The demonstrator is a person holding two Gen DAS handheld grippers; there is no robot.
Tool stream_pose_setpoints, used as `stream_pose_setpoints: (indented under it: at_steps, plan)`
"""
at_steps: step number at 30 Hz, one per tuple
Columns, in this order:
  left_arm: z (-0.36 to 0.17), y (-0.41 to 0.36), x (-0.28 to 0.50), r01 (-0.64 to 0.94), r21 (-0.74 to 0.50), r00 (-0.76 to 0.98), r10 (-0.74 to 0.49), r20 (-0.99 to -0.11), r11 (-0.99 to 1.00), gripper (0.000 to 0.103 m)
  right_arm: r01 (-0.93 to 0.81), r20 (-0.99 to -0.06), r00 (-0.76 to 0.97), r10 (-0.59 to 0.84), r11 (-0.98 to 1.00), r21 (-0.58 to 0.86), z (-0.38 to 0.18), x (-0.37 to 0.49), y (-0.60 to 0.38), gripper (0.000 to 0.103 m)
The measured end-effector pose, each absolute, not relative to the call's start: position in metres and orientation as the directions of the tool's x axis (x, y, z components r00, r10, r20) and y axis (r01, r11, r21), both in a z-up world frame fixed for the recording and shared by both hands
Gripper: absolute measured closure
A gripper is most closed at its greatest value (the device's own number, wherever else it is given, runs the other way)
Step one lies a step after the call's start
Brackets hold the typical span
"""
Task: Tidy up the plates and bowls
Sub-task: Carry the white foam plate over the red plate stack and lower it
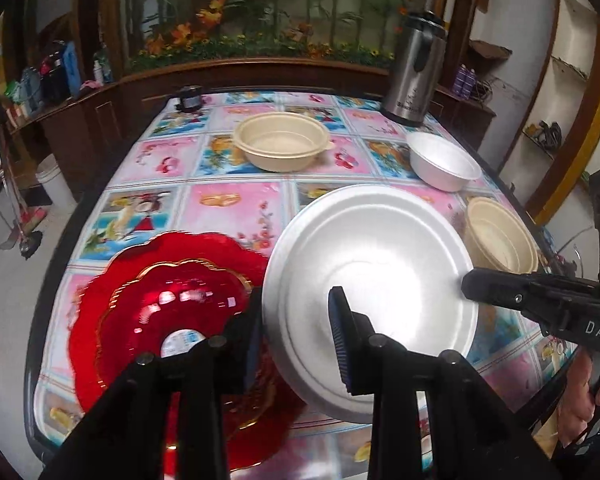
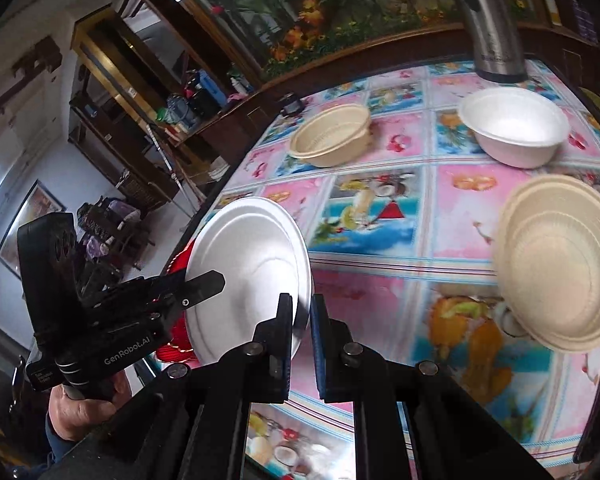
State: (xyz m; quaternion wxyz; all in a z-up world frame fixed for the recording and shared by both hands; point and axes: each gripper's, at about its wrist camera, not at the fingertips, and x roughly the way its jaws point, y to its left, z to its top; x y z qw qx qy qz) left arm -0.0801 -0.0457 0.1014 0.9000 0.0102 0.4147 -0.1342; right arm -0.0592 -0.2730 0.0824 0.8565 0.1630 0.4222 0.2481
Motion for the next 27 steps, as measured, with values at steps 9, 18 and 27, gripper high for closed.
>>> stream_pose_setpoints:
  at_steps: [9, 18, 27]
  plan:
    - [0.104, 0.027, -0.087, 0.119, -0.114, 0.658, -0.164, -0.735, 0.986, 0.07, -0.373, -0.661, 0.436, 0.611, 0.791, 0.485, 0.077, -0.044, -0.203, 0.092]
    - [0.082, 0.074, -0.085, 0.033, -0.149, 0.64, -0.136, -0.756, 0.988, 0.069, -0.417, -0.691, 0.366, 0.624, 0.774, 0.478, 0.065, -0.033, -0.149, 0.092]
    - [0.056, 0.074, -0.073, 0.022, -0.165, 0.602, -0.145, -0.785, 0.986, 0.069, -0.389, -0.727, 0.344, 0.595, 0.795, 0.466, 0.047, -0.024, -0.14, 0.092]
